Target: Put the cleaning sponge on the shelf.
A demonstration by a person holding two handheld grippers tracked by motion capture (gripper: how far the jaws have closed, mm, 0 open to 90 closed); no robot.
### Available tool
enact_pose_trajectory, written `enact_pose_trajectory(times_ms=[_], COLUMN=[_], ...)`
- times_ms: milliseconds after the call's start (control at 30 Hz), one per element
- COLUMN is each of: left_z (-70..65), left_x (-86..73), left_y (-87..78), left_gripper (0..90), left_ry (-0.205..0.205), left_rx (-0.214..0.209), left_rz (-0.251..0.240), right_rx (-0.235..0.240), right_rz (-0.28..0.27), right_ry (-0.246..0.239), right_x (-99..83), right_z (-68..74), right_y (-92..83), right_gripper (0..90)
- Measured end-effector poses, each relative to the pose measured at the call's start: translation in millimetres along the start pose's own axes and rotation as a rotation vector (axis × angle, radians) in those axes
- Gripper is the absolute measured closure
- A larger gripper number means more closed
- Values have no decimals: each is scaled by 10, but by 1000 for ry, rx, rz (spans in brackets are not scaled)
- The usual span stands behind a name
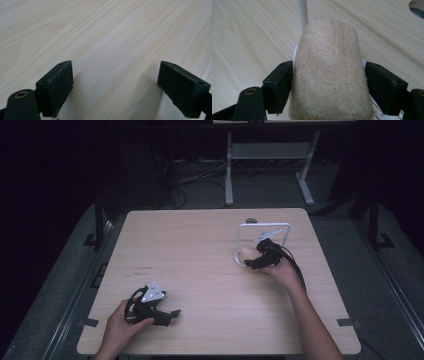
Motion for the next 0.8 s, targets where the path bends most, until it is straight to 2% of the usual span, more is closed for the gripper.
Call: enact_pose_trajectory(times_ms=[267,367,600,700,800], left_z=[0,0,0,0,0], left_x=[0,0,0,0,0], left_y=[0,0,0,0,0], left_gripper=[127,127,127,127,127], left_ry=[0,0,0,0,0], left_rx=[0,0,0,0,0], left_rz=[0,1,0,0,1], right_rx=[-13,-15,-13,-11,2], right_rz=[-27,-46,-90,-99,-118], right_ry=[1,-3,18,23,29], right_x=[47,68,85,54,5], right_z=[18,27,84,125,183], right_y=[-131,-221,-459,-543,-626], right_gripper=[204,200,207,243,360])
Point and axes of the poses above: each handheld gripper's, and its own axes: y roughly forward along the jaws, x roughly out of its top, z roughly to its left, the point moved 8 cm from there along y, roughly forward along the jaws, and after that the axes turned 4 degrees about z, right-handed, at the moved point
